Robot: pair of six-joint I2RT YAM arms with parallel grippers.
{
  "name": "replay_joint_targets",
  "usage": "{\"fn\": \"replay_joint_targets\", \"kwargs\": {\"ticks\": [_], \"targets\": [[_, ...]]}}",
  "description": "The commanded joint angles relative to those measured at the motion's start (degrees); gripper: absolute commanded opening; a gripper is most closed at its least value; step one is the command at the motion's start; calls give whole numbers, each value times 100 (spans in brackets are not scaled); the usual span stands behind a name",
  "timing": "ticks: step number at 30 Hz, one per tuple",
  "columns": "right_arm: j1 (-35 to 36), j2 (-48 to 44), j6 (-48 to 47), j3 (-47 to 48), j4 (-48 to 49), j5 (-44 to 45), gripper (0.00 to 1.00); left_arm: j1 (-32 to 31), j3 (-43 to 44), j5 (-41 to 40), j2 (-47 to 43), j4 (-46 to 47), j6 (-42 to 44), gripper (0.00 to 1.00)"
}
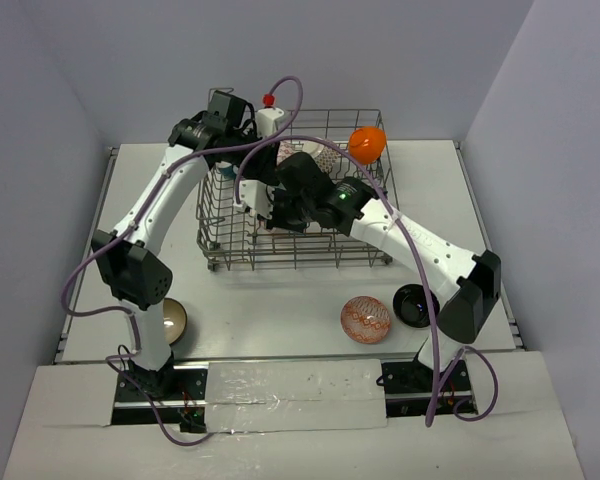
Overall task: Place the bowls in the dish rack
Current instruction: Pass from the left arm to the right
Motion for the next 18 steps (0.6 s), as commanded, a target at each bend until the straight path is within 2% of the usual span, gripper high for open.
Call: {"fn": "replay_joint_targets", "kwargs": {"ticks": [1,12,18], "targets": [[3,49,-188,375,457,-78,0,-144,311,464,86,160,-102,28],[3,58,-223,366,492,-60,0,-144,486,544,472,159,-146,35],[-6,75,-232,323,544,-25,0,-136,908,-27,727,194,-260,37]]}}
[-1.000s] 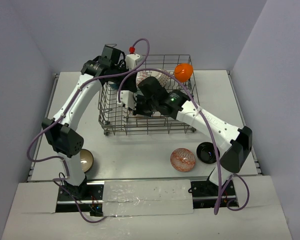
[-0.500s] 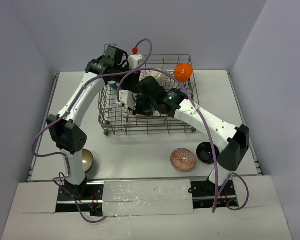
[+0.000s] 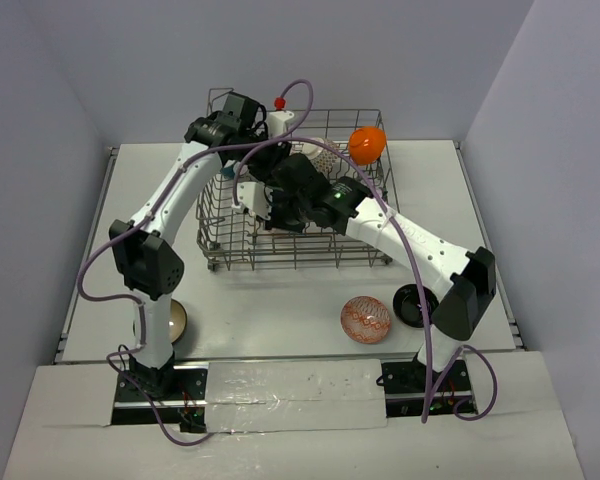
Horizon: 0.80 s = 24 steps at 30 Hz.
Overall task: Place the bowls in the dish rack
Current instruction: Pass from the left arm to the right
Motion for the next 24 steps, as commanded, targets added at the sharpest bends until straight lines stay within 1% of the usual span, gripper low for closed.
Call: {"fn": "replay_joint_targets", "kwargs": {"ticks": [1,3,6,9,12,15,20,24], "targets": [[3,-73,-157,309,547,-36,0,0,526,-272,102,227,-168,38],[-6,-91,-140,309,564,-45,0,79,728,-342,103,280,-238,38],[-6,-108,-105,318,573,-36,0,210,676,-483,-108,560,-317,39],[-15,-100,-87,344,582,8,0,369,500,-545,-363,772,-432,40],[-41,-73,-34,379,600,-19,0,693,333,-492,-609,965,-651,40],[-50,-38,10,371,617,-53,0,852,9,-641,-855,1167,-704,40],[-50,-82,1,204,705,-115,0,1011,-431,-712,-1154,1589,-705,41],[-93,-152,53,46,810,-62,0,1055,-756,-1081,-1277,1730,-705,40]]}}
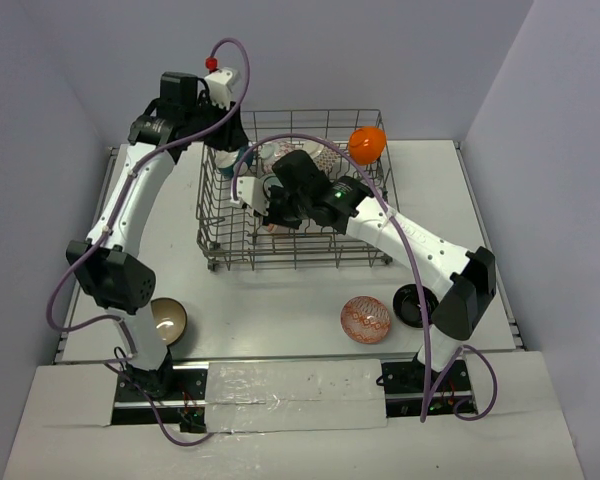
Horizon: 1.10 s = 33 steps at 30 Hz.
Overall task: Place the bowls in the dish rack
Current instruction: Pass from the left arm to the right, then insert the bowl into the dish rack.
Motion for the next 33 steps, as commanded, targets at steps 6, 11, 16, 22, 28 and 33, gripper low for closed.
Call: {"fn": "replay_joint_targets", "kwargs": {"ticks": [6,11,16,22,28,33], "targets": [[-221,-216,323,41,860,432,0,168,-1026,-602,-1117,740,-330,40],[-625,-120,815,671,993,646,0,265,-1853,-909,-2189,810,-224,40],[-1520,213,2071,1701,817,66,0,537,-2837,-1191,-3190,1012,-13,41],[-2303,689,3644,2756,509,-1261,0,950,-3216,-1569,-3596,775,48,41],[-3007,654,4963,2443,623,-2955,0,1390,-3752,-1472,-4080,889,-13,41],[-3498,383,5842,1704,1018,-4047,0,1733,-3945,-1306,-4177,951,-92,41]]}}
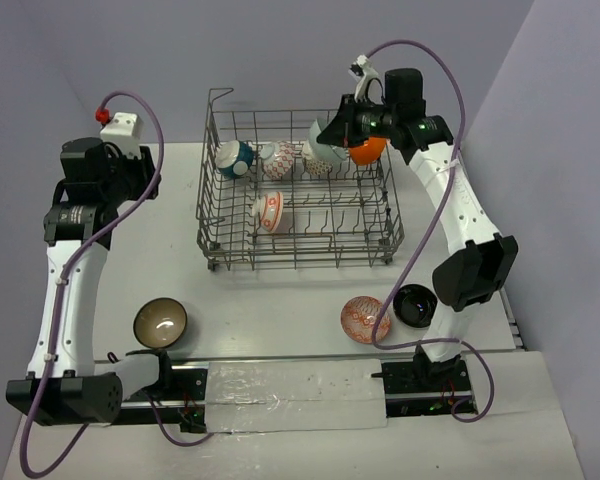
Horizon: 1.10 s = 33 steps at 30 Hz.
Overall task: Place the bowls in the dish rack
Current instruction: Insert the bowl into the dish rack.
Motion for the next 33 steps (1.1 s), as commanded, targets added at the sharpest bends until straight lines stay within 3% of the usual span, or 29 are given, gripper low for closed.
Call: {"fn": "replay_joint_targets", "kwargs": {"ticks": [1,10,20,33], "targets": [[-304,-328,991,-615,912,-1366,0,201,-51,107,-225,251,-73,41],[-858,-1085,3345,-3120,4109,-2431,0,456,-490,370,-489,401,-82,41],[-859,-1225,6141,-4731,7575,-2458,0,517,-868,537,-664,454,-301,40],[-806,-874,6055,-5312,8369,-1992,0,877,-1106,801,-814,559,-380,41]]}}
